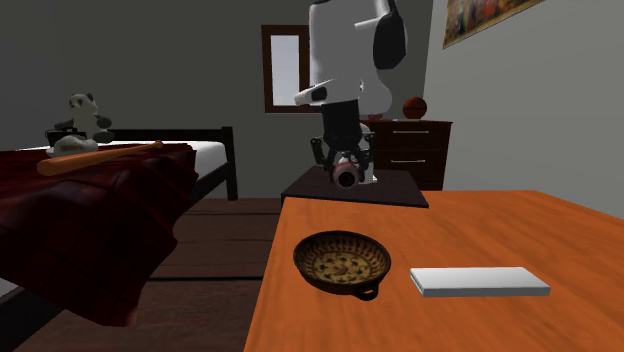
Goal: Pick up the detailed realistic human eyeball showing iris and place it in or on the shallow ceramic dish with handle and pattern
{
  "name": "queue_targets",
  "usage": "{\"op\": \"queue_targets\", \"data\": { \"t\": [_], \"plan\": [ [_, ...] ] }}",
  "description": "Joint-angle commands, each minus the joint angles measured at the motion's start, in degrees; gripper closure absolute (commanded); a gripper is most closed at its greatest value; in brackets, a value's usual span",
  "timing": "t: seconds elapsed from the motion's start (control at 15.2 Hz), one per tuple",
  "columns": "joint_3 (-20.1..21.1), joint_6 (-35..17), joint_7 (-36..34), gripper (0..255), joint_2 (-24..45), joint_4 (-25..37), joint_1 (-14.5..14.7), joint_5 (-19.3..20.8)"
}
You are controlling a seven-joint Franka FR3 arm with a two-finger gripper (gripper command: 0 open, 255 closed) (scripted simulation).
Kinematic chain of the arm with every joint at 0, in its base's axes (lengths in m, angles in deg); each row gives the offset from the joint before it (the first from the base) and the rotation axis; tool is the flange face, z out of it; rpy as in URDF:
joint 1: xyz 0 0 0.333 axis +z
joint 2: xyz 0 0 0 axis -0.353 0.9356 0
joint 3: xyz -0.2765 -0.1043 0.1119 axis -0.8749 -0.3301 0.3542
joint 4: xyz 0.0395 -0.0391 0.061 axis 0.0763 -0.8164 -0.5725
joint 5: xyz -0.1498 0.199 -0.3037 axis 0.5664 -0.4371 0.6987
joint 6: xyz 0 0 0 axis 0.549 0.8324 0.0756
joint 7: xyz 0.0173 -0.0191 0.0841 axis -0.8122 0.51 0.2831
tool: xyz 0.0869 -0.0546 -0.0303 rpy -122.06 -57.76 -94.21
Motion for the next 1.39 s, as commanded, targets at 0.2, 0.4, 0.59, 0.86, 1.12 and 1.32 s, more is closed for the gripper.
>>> {"op": "queue_targets", "data": {
  "t": [0.2,0.4,0.59,0.86,1.12,1.32],
  "plan": [
    [0.2,4.3,-0.3,255,9.9,14.2,-0.4,-0.4],
    [0.3,7.7,-0.8,255,16.1,23.7,-0.6,-0.5],
    [0.5,9.5,-1.1,255,20.6,30.0,-0.9,-0.6],
    [0.7,7.2,-0.6,255,22.2,29.4,-0.9,-1.0],
    [0.9,5.0,-0.2,255,24.1,29.0,-1.0,-1.3],
    [1.0,3.4,0.1,255,25.5,28.8,-1.1,-1.6]
  ]
}}
